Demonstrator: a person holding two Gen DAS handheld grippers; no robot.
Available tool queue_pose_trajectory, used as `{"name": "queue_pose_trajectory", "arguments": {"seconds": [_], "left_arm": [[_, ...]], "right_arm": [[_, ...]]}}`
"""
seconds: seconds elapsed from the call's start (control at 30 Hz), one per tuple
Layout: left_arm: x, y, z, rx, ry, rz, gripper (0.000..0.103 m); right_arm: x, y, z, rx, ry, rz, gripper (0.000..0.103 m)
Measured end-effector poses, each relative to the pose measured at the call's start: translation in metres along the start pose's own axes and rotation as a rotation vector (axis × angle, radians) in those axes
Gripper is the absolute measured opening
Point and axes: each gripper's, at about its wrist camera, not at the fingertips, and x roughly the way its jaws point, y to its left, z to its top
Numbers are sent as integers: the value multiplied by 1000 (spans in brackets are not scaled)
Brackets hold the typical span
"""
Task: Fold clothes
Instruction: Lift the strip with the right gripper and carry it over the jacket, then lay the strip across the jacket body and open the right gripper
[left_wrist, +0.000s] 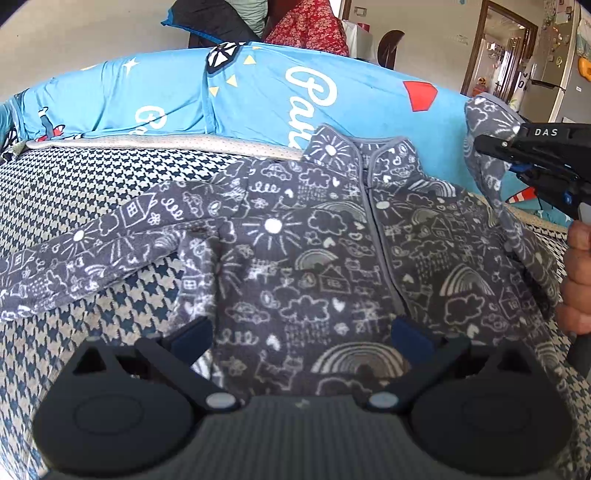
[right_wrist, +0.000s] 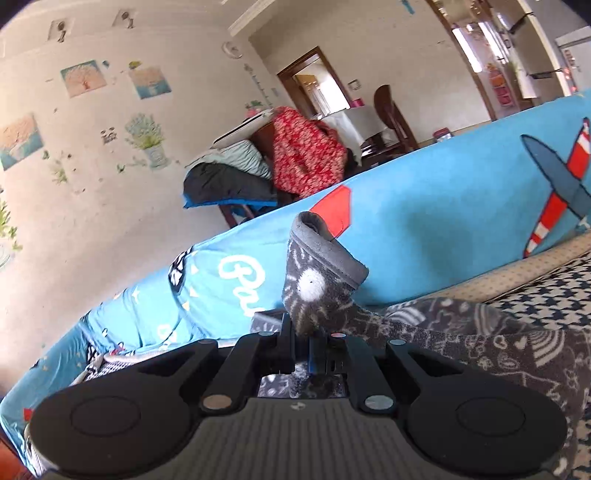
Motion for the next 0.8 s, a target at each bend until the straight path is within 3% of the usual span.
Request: {"name": "queue_pose_trajectory", "arguments": {"seconds": [0.37,0.57,0.8], "left_arm": [[-6,39,3,-78,-49,101,103],[-9,52,6,-107,-70,160,103],[-10,54,9,-123,-83,182,103]], "right_arm": [[42,59,-58,-231,171,114,8],[53,64,-85,-273,311,139,9],[53,70,-91,-306,397,216,19]]}}
